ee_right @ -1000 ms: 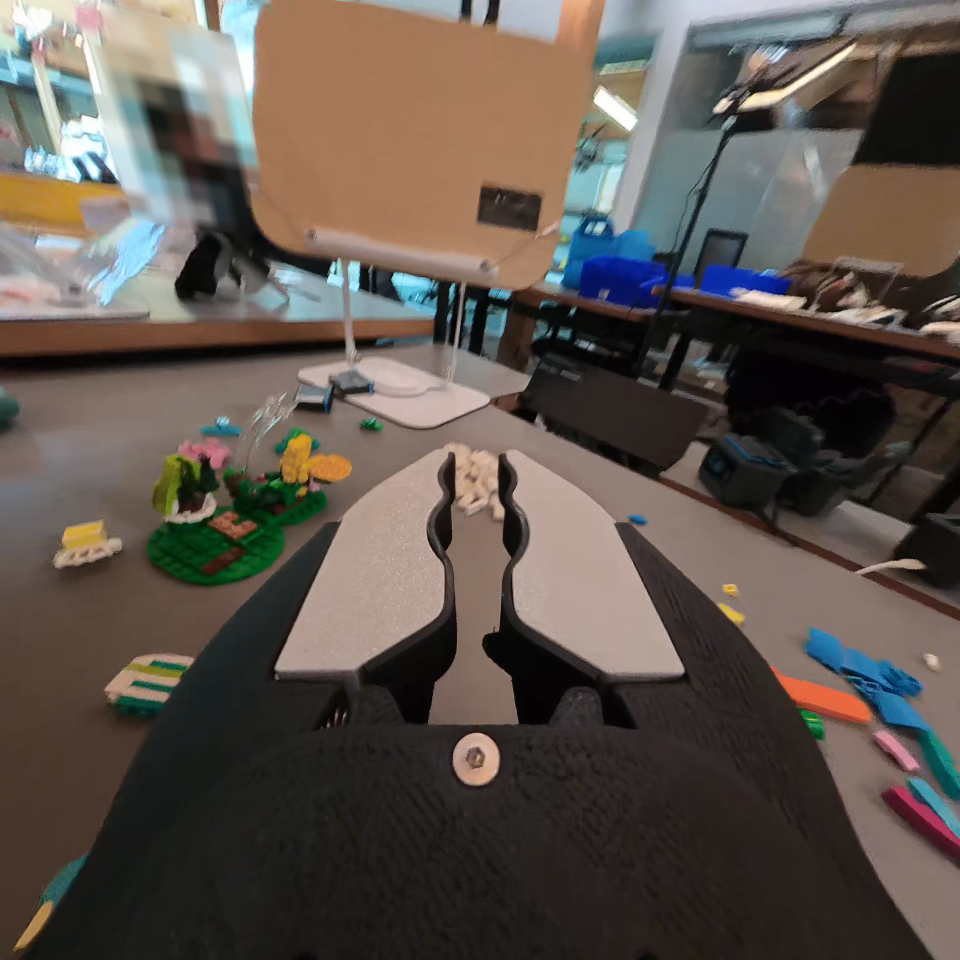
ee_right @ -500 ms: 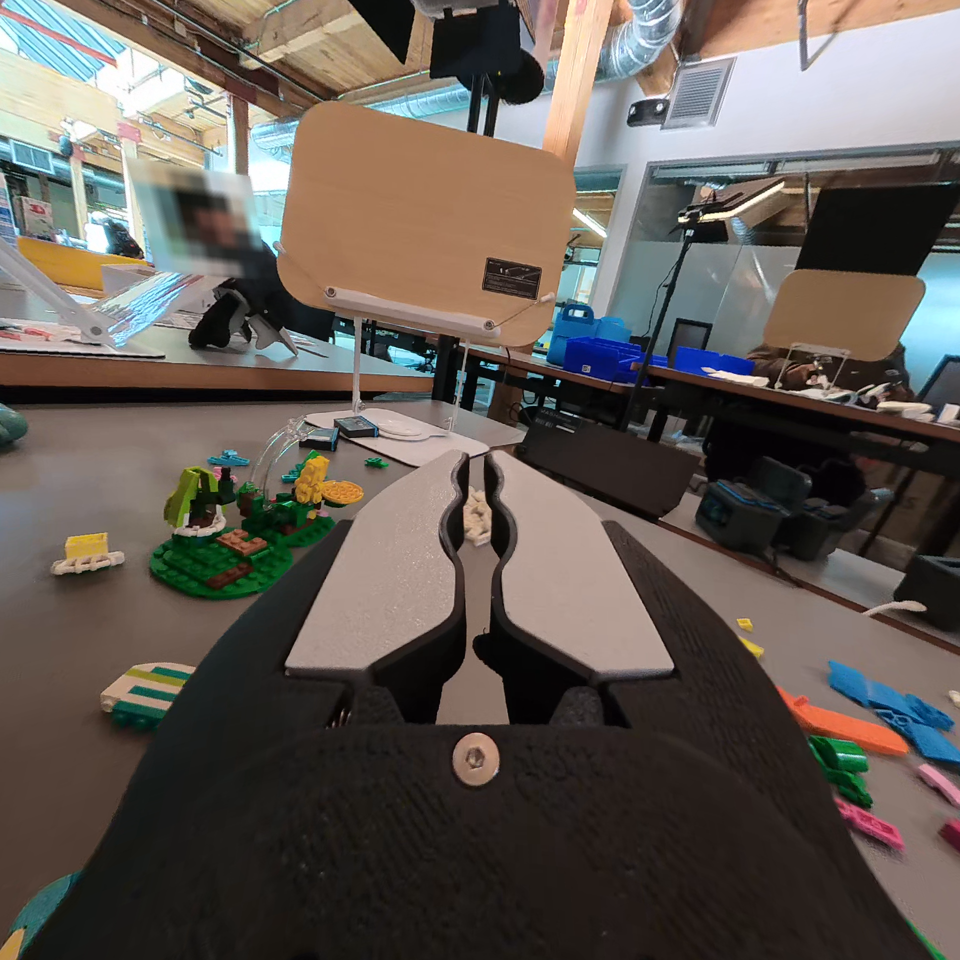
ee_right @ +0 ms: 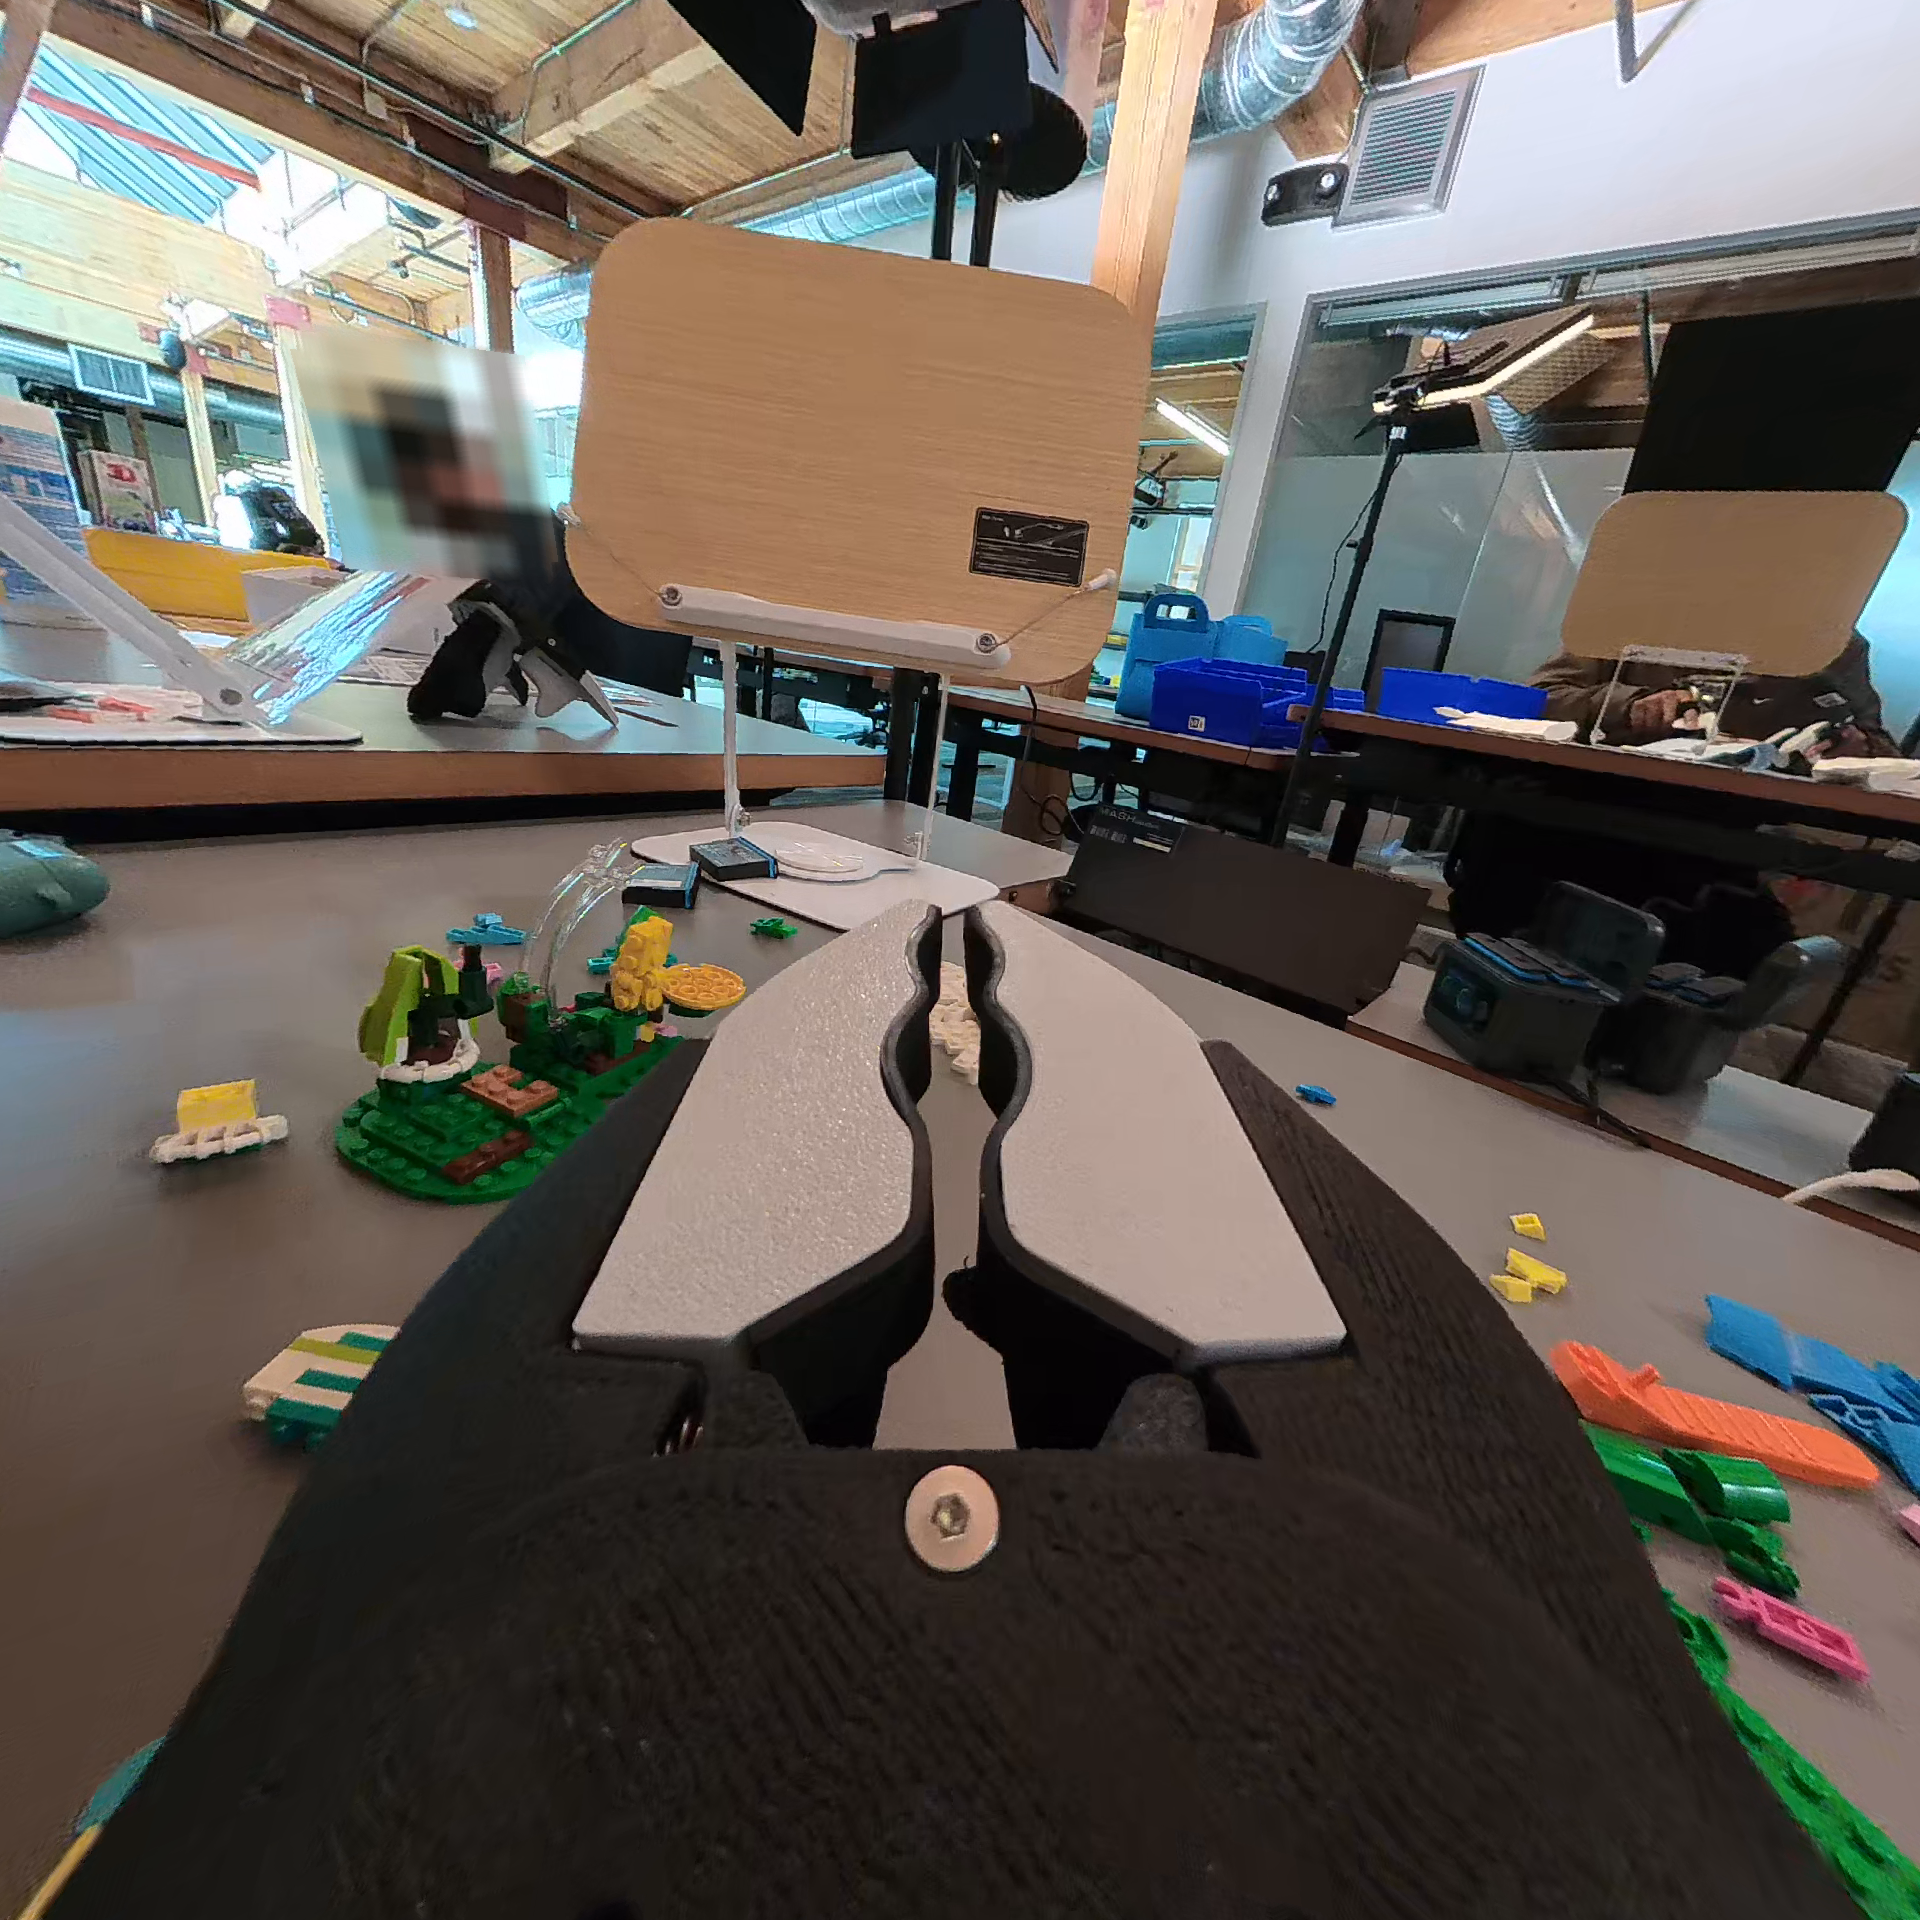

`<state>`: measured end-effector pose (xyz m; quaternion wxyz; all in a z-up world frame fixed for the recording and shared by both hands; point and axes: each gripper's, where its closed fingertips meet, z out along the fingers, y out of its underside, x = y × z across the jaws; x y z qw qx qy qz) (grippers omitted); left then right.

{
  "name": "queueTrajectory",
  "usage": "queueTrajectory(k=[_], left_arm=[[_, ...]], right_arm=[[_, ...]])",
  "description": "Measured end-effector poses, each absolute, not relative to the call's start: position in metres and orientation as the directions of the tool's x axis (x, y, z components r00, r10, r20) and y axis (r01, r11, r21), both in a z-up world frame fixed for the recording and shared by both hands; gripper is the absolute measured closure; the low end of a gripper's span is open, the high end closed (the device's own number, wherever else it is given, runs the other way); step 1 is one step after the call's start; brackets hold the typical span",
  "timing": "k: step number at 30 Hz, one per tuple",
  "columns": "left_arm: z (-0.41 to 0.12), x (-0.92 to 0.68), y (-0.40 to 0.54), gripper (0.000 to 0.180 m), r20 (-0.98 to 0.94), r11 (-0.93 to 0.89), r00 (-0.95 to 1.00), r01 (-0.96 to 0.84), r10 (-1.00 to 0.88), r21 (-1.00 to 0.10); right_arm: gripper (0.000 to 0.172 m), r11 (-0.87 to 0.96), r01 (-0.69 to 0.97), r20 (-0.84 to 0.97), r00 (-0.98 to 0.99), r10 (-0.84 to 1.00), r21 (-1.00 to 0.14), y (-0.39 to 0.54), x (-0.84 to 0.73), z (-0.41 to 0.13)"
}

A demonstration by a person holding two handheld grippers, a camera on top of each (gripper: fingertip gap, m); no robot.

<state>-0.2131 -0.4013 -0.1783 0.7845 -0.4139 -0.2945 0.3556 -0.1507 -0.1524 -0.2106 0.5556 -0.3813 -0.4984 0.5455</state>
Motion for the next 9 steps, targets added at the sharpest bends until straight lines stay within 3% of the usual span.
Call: queueTrajectory(k=[9], left_arm=[[-0.1844, -0.2202, -0.4050, 0.180, 0.257, 0.470, 0.586, -0.245, 0.768, -0.848]], right_arm=[[0.171, 0.154, -0.232, 0.182, -0.104, 0.978, -0.960, -0.1595, -0.1501, -0.2109]])
